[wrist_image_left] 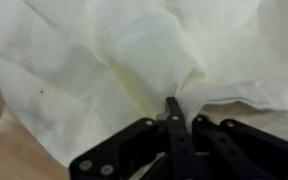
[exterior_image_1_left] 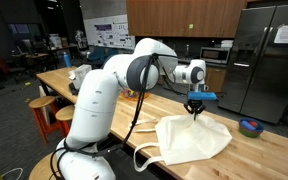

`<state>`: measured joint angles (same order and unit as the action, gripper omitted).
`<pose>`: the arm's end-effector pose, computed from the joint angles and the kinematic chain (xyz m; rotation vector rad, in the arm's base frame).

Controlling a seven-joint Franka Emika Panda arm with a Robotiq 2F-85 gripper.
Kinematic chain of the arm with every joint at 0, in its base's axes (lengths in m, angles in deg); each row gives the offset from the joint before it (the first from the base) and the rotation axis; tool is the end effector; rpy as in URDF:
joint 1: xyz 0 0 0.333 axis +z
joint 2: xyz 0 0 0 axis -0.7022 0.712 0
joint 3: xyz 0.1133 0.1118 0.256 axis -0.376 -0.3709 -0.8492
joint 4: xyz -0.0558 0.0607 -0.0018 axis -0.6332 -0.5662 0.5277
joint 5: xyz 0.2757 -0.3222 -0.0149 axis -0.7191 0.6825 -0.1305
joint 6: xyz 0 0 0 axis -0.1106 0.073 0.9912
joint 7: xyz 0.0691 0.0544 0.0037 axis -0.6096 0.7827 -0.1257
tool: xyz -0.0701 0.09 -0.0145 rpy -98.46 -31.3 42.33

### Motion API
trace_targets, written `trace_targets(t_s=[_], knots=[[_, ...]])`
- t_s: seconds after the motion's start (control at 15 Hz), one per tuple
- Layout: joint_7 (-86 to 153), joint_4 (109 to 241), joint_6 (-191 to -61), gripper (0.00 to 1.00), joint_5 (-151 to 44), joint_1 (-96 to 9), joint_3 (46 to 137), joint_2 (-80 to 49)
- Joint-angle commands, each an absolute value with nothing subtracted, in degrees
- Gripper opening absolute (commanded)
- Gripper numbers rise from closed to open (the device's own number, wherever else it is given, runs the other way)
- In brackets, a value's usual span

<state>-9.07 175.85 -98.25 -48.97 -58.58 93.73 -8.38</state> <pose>0.6293 -0.2355 0.3373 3.0078 0.5637 -0.3543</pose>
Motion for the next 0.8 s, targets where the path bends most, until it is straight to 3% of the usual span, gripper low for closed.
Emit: trace_targets(t_s=[0.0,0.73], knots=[[-7.0,189.7,-103.9,0.01,-48.3,-60.3,95.6,-17.3],[-7.5,214.5,-112.8,0.01,-45.9,-56.9,96.3,-31.0]])
